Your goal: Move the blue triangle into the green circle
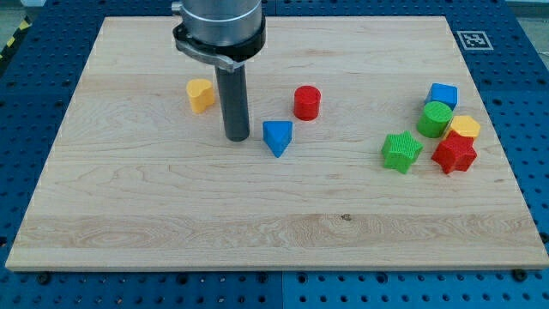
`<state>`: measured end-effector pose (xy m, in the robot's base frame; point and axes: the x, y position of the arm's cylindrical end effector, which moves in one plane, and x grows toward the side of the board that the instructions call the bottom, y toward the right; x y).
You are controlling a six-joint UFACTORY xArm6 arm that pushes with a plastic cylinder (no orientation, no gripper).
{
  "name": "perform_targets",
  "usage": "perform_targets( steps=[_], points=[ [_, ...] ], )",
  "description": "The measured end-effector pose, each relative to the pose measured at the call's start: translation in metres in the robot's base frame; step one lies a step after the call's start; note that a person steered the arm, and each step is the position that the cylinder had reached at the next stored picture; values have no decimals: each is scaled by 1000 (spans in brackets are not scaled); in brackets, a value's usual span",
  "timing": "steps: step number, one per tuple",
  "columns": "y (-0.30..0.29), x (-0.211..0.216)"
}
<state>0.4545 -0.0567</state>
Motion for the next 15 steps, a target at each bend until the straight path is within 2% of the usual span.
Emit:
perform_targets(
  steps=[2,8,10,12,15],
  points=[
    [8,8],
    [120,8],
    [107,7],
    [103,-12],
    [164,-12]
  ],
)
